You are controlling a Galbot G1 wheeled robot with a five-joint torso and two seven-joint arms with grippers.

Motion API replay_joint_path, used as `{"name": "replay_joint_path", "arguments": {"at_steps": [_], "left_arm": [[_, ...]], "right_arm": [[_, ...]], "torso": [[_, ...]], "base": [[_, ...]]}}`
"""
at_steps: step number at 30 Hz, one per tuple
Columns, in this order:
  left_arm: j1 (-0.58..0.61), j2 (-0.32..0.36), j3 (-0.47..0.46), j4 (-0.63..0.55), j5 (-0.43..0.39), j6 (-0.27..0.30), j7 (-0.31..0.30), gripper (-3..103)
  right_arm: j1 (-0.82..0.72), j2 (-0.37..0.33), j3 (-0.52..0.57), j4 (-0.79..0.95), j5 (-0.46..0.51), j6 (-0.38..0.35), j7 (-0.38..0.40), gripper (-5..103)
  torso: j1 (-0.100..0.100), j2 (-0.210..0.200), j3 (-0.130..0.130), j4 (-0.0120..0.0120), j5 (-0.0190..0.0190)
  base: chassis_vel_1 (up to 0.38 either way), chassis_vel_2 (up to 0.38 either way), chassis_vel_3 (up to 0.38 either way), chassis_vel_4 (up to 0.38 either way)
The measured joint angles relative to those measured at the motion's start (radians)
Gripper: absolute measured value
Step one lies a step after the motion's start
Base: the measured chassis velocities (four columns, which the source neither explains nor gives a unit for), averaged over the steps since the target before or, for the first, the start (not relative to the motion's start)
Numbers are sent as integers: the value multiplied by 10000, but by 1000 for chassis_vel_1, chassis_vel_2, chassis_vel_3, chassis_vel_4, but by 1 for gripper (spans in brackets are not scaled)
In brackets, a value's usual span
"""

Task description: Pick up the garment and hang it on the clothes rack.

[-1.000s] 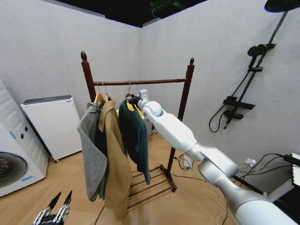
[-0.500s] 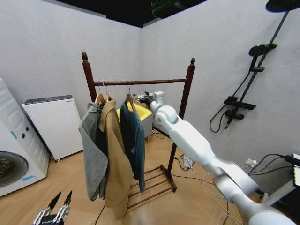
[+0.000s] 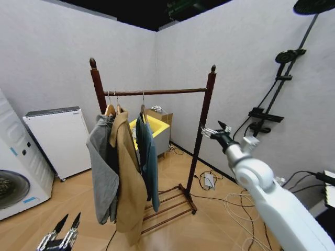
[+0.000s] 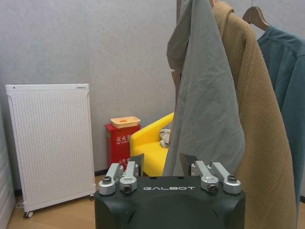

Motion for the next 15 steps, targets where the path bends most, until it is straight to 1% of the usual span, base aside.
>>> {"name": "replay_joint_path", "arguments": {"at_steps": [1, 2, 3, 4, 5, 6, 8, 9, 10, 11, 13, 14, 15], "left_arm": [[0, 0, 0, -1, -1, 0, 1, 46], [0, 0, 0, -1, -1, 0, 1, 46], [-1, 2, 0, -1, 0, 0, 1, 46], [0, 2, 0, 0, 0, 0, 2, 46], [0, 2, 0, 0, 0, 0, 2, 46], [0, 2, 0, 0, 0, 0, 7, 46], [0, 0, 0, -1, 0, 0, -1, 46], [0, 0, 0, -1, 0, 0, -1, 46], [0, 1, 0, 0, -1, 0, 1, 46], [0, 1, 0, 0, -1, 0, 1, 46], [-1, 1, 0, 0, -1, 0, 0, 46], [-1, 1, 0, 0, -1, 0, 0, 46], [0, 1, 0, -1, 0, 0, 0, 46]], "right_arm": [[-681, 305, 241, 208, -232, 86, -89, 100], [-681, 305, 241, 208, -232, 86, -89, 100], [-1427, 719, 418, 404, -548, 244, -187, 100], [-2387, 1431, 519, 666, -1077, 579, -317, 100], [-2387, 1431, 519, 666, -1077, 579, -317, 100], [-2984, 2070, 516, 815, -1466, 849, -435, 100], [-3961, 3109, 489, 968, -2151, 1423, -753, 100], [-3961, 3109, 489, 968, -2151, 1423, -753, 100], [-4352, 3450, 428, 1016, -2429, 1649, -868, 100], [-4352, 3450, 428, 1016, -2429, 1649, -868, 100], [-4928, 3926, 329, 1124, -3009, 2048, -1070, 100], [-4928, 3926, 329, 1124, -3009, 2048, -1070, 100], [-5218, 4144, 311, 1221, -3336, 2289, -1245, 100]], "torso": [[0, 0, 0, -3, 1], [0, 0, 0, -3, 1], [-1, 0, 0, -8, 7], [-1, 1, 0, -5, 0], [-1, 1, 0, -5, 0], [-1, 0, 0, -2, 0], [-1, 0, 0, -1, 0], [-1, 0, 0, -1, 0], [-1, 0, 1, -3, -1], [-1, 0, 1, -3, -1], [-1, -1, 1, 0, -1], [-1, -1, 1, 0, -1], [0, -2, 2, 1, -1]], "base": [[0, 0, 0, 0], [0, 0, 0, 0], [0, 0, 0, 0], [0, 0, 0, 0], [0, 0, 0, 0], [0, 0, 0, 0], [0, 0, 0, 0], [0, 0, 0, 0], [0, 0, 0, 0], [0, 0, 0, 0], [0, 0, 0, 0], [0, 0, 0, 0], [0, 0, 0, 0]]}}
